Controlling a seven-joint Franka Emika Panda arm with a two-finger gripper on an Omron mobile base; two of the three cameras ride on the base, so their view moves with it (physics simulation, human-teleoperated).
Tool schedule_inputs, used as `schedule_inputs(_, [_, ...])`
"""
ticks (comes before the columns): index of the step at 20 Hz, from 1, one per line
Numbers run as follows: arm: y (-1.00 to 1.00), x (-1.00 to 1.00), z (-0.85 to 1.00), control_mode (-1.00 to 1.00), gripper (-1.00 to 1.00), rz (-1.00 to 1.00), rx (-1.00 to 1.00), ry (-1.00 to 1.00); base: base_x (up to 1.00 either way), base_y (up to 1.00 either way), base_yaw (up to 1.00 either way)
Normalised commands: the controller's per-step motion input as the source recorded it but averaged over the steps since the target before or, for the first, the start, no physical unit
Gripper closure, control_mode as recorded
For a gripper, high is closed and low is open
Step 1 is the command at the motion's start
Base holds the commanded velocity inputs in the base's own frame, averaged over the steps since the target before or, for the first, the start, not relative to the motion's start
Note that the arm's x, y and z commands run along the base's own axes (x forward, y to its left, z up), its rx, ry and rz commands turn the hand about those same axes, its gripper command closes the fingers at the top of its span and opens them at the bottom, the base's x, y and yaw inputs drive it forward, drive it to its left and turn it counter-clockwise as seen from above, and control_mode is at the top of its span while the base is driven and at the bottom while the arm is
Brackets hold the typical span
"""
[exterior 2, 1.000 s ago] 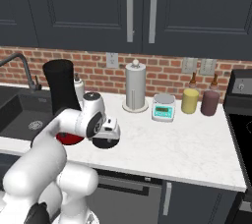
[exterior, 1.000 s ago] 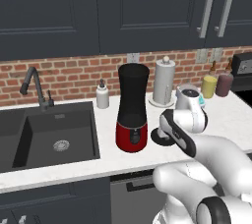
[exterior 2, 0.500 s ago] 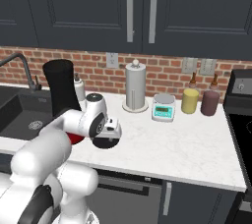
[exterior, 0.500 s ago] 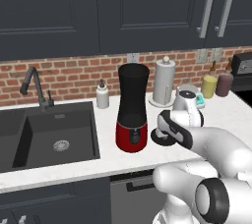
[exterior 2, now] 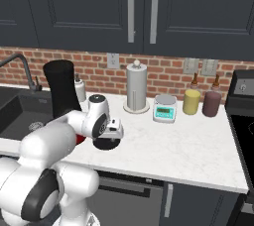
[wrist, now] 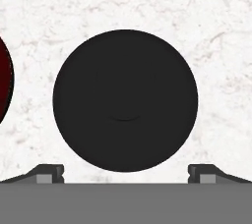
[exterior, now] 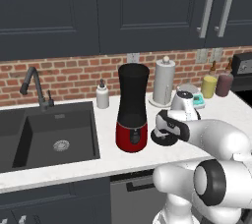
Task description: Close the lid blender by securely placing the lid on top.
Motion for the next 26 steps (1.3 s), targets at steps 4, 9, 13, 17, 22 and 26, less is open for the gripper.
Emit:
schedule_inputs(4, [0.00, 0.15, -0.11, -1.00, -1.00, 0.02, 0.00, 0.00, 0.00, 0.00, 0.00])
schedule_inputs(9, [0.00, 0.15, -0.13, -1.00, -1.00, 0.02, 0.00, 0.00, 0.00, 0.00, 0.00])
schedule_inputs(13, [0.00, 0.14, -0.15, -1.00, -1.00, 0.02, 0.00, 0.00, 0.00, 0.00, 0.00])
schedule_inputs(17, [0.00, 0.15, -0.16, -1.00, -1.00, 0.02, 0.00, 0.00, 0.00, 0.00, 0.00])
schedule_inputs(22, [0.00, 0.16, -0.15, -1.00, -1.00, 0.02, 0.00, 0.00, 0.00, 0.00, 0.00])
schedule_inputs(26, [0.00, 0.15, -0.12, -1.00, -1.00, 0.02, 0.00, 0.00, 0.00, 0.00, 0.00])
